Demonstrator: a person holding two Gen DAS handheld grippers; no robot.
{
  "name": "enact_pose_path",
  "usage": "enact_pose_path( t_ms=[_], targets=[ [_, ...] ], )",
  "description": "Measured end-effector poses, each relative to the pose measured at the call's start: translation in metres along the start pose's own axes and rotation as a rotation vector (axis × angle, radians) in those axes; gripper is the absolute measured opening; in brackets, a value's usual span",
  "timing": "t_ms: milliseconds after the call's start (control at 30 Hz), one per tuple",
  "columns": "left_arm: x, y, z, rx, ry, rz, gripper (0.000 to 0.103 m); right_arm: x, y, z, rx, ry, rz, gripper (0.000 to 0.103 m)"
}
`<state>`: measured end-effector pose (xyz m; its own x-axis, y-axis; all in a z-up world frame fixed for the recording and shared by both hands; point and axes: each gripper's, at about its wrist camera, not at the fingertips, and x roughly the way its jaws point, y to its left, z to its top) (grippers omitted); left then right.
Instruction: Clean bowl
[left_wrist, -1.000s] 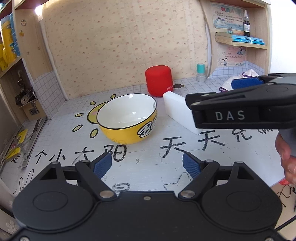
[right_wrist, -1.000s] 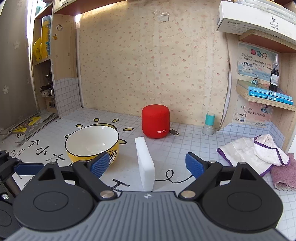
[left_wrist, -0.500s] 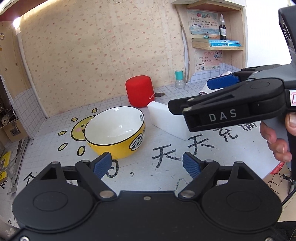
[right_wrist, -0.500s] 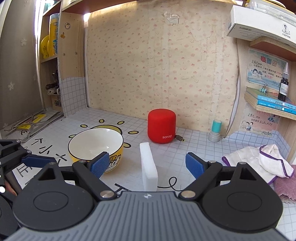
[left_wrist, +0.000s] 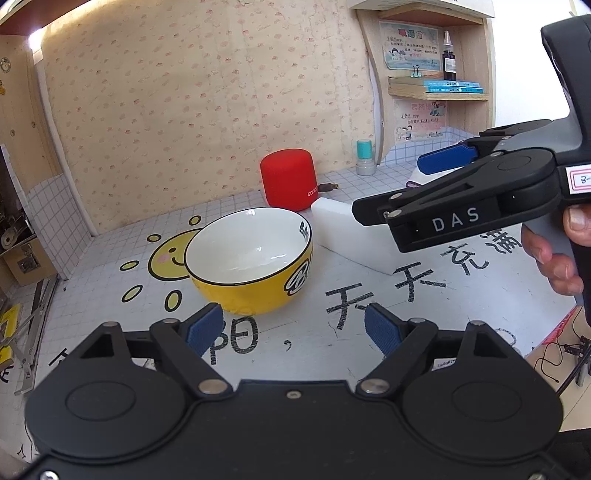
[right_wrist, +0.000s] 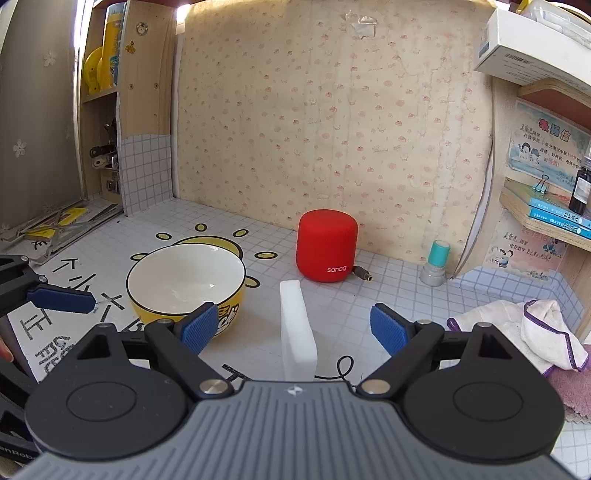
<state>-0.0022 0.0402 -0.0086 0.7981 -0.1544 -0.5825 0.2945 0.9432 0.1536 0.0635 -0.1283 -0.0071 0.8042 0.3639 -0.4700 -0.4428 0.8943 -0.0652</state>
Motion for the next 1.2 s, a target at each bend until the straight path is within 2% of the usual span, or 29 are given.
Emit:
enact_pose_path(
  t_ms=[133, 267, 400, 667, 1200],
  targets=[
    [-0.002, 0.002, -0.002, 0.002, 0.000, -0.009, 0.085, 0.001, 0.003, 0.002, -0.009, 0.001, -0.003, 0.090],
    [-0.002, -0.002, -0.003, 0.001, 0.011, 0.013, 0.085, 0.001, 0.004, 0.003, -0.012, -0.003, 0.003, 0.090],
    [-0.004, -0.008, -0.004, 0.009, 0.001, -0.020, 0.085, 0.003, 0.005, 0.003, -0.013, 0.007, 0.000, 0.090],
    [-0.003, -0.012, -0.005, 0.029, 0.004, -0.012, 0.085, 0.000, 0.006, 0.004, -0.021, -0.001, 0.004, 0.090],
    [0.010, 0.003, -0.001, 0.016, 0.013, 0.012, 0.085, 0.005, 0.007, 0.008, -0.015, 0.001, 0.009, 0.090]
  ],
)
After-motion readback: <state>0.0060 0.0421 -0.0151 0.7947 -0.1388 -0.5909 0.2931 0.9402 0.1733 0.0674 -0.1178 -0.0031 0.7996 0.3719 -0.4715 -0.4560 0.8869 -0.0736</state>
